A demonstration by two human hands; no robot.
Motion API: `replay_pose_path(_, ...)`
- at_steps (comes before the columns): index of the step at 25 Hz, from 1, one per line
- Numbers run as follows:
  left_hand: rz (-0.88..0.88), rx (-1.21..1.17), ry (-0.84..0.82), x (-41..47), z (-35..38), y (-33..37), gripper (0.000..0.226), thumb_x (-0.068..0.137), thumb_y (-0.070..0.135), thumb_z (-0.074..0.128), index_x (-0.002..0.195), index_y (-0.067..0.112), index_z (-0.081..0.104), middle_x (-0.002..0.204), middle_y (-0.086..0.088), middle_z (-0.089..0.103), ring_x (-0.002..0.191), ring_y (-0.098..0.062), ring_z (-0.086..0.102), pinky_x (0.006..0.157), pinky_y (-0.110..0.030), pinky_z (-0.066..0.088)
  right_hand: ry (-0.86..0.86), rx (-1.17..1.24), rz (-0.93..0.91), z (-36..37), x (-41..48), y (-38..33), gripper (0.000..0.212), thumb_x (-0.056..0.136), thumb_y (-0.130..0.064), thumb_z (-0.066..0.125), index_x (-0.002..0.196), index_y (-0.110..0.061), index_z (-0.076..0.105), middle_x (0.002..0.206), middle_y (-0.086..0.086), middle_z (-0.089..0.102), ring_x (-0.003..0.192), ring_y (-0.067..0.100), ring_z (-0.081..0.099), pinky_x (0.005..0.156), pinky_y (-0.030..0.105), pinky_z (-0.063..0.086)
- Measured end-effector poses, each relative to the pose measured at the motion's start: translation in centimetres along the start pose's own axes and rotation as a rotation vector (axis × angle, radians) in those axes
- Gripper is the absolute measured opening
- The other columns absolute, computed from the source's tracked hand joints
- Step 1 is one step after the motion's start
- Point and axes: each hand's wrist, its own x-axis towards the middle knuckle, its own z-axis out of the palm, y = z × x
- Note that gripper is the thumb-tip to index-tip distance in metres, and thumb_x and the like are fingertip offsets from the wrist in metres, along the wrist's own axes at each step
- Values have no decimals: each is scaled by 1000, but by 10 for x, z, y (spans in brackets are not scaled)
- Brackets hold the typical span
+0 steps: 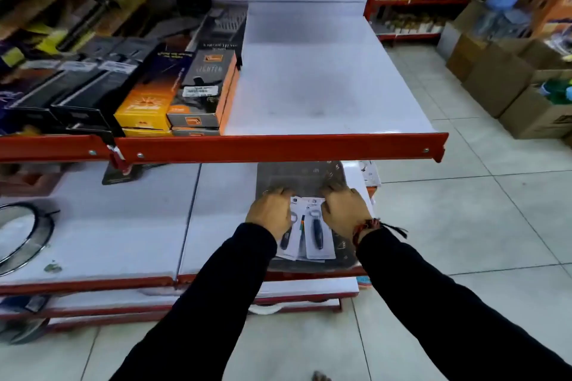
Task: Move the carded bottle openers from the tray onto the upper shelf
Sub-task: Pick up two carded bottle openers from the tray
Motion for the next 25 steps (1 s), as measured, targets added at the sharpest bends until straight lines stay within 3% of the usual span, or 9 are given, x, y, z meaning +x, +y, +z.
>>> replay_pose_path(4,-52,33,-224,49,21,-3,60,91,15,63,147,13,42,151,-10,46,137,-31,47,111,-41,44,-158,-170,7,23,51,9,50,86,-19,51,135,-22,56,144,5,51,132,31,41,109,46,24)
replay_pose_path(9,-1,154,-255,65,43,-4,44,90,16,65,133,12,56,141,-9,56,130,-29,53,104,-40,46,-165,-241,0,54,72,17,41,82,-14,51,115,-26,72,133,0,61,133,29,41,111,46,5)
replay_pose_path(13,11,172,-242,69,50,-10,46,87,19,70,131,13,58,138,-8,57,130,-29,53,107,-40,42,-181,-222,9,61,73,20,33,81,-21,55,107,-21,75,125,2,64,130,29,43,116,48,15)
replay_pose_path(19,-33,173,-223,71,48,-11,43,88,14,69,130,11,60,135,-10,52,125,-31,55,108,-41,42,-157,-208,6,55,73,23,28,80,-26,52,95,-19,74,113,4,66,122,29,49,108,46,20)
replay_pose_path(22,-52,152,-188,68,35,-8,39,87,13,70,125,10,65,135,-10,52,118,-31,60,103,-41,50,-89,-146,10,41,68,24,20,79,-30,50,82,-21,68,89,1,68,108,27,57,100,41,22)
replay_pose_path(25,-62,74,-156,59,17,-7,35,90,11,59,124,13,67,134,-10,58,120,-32,59,103,-40,51,-128,-66,36,25,61,23,24,79,-29,47,93,-22,65,70,-2,59,87,26,59,96,40,23)
